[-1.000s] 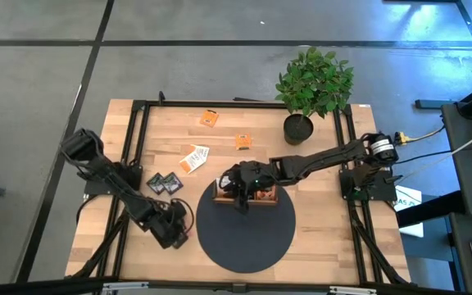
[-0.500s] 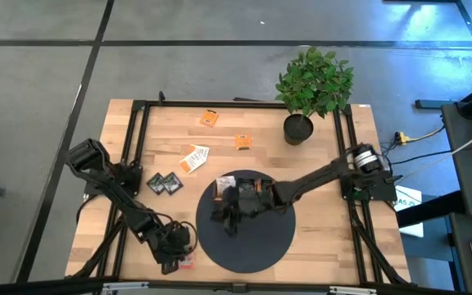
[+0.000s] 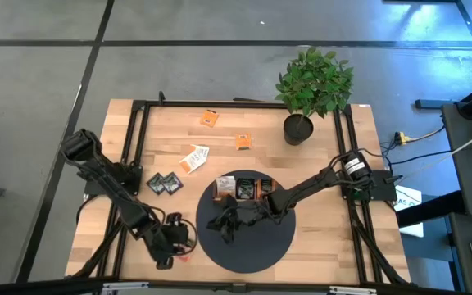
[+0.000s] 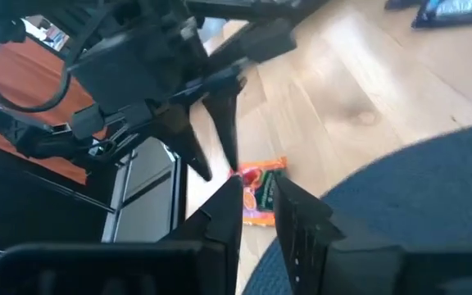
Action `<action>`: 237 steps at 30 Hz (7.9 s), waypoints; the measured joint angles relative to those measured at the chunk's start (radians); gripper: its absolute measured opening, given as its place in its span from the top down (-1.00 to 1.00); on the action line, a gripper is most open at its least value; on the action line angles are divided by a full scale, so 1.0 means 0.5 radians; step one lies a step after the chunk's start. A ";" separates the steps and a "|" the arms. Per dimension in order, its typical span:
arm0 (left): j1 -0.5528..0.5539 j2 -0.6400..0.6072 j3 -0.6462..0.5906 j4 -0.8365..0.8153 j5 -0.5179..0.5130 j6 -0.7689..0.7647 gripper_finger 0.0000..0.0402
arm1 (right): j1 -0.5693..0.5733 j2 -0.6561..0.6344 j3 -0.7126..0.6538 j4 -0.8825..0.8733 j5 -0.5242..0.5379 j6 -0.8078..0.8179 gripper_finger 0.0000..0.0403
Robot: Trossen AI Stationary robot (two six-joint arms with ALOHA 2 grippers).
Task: Pick & Place Tea
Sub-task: Put the orange tea bag into the right section of the wooden organizer
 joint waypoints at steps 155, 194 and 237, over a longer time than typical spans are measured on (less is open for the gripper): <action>0.238 0.500 0.028 0.470 -0.427 0.380 0.44 | -0.089 0.303 0.182 -0.621 -0.540 0.779 0.00; 0.234 0.502 0.027 0.469 -0.421 0.380 0.44 | -0.095 0.300 0.175 -0.616 -0.584 0.670 0.57; 0.234 0.500 0.027 0.468 -0.463 0.376 0.43 | -0.093 0.299 0.180 -0.791 -0.697 0.762 0.94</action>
